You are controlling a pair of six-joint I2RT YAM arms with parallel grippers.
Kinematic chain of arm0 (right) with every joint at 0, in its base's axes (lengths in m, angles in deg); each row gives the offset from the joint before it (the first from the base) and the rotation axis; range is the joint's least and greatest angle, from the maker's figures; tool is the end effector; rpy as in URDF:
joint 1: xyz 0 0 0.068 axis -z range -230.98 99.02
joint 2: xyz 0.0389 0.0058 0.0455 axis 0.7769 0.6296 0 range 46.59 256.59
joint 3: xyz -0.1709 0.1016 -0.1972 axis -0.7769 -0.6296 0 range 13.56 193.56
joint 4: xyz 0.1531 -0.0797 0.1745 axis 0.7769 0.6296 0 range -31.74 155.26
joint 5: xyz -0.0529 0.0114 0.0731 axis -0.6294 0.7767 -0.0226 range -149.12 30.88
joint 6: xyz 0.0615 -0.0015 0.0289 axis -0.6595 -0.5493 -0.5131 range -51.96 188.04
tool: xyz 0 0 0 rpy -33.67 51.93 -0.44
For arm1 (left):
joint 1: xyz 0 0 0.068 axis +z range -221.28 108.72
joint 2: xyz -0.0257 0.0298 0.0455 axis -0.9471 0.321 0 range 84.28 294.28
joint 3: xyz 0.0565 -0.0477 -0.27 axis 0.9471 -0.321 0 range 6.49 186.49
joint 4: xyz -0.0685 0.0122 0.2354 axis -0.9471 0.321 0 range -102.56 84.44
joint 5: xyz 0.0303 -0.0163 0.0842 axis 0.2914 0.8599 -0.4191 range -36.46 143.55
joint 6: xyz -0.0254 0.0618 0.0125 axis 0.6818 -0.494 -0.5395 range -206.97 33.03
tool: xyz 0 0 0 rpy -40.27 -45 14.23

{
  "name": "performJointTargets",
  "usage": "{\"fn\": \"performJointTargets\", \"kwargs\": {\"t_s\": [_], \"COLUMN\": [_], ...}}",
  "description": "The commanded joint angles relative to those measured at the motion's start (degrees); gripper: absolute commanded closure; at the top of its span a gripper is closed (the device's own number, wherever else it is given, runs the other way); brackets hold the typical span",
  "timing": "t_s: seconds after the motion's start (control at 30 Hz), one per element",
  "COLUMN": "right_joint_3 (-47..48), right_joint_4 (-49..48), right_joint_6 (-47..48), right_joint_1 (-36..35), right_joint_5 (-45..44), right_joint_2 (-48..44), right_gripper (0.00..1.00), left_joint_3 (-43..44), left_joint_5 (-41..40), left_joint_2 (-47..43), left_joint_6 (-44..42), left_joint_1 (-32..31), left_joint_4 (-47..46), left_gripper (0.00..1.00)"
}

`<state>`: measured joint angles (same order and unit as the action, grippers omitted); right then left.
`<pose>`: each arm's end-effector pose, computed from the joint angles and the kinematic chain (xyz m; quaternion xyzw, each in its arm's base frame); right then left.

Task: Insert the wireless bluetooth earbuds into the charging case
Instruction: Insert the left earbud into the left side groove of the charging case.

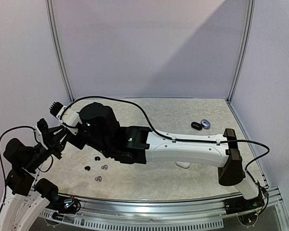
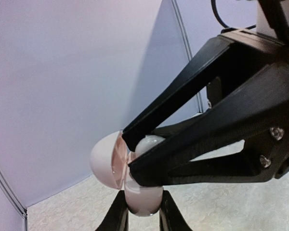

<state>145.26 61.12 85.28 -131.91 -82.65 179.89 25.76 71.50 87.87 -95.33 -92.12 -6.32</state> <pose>0.1097 0.5488 0.3550 -0.4524 0.5752 0.2237 0.6437 0.0656 -0.0431 0.2704 0.2762 0.5880 -0.1822 0.7381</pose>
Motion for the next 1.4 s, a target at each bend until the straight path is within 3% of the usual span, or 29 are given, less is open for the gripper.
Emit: {"fn": "performJointTargets", "kwargs": {"t_s": [0.0, 0.4, 0.57, 0.83, 1.37], "right_joint_3": [2.05, 2.55, 2.73, 4.78, 5.23], "right_joint_4": [1.54, 1.81, 1.54, 2.07, 2.31], "right_joint_6": [0.34, 0.43, 0.86, 1.22, 0.36], "right_joint_1": [0.21, 0.23, 0.27, 0.29, 0.3], "right_joint_5": [-0.55, -0.26, -0.4, -0.03, 1.23], "right_joint_2": [2.89, 3.33, 3.52, 4.37, 3.93], "right_gripper": [0.76, 0.7, 0.72, 0.71, 0.62], "left_joint_3": [-0.24, -0.37, -0.37, -1.24, -1.07], "left_joint_5": [0.52, 0.2, 1.55, 10.29, 7.78], "left_joint_2": [-0.56, -0.43, -0.39, -0.03, 0.65], "left_joint_6": [0.34, 2.59, 4.0, 8.06, 10.6], "left_joint_1": [-0.29, -0.28, -0.31, -0.26, -0.28], "left_joint_4": [-1.95, -2.89, -3.38, -7.98, -7.74], "left_gripper": [1.0, 1.0, 1.0, 1.0, 1.0]}}
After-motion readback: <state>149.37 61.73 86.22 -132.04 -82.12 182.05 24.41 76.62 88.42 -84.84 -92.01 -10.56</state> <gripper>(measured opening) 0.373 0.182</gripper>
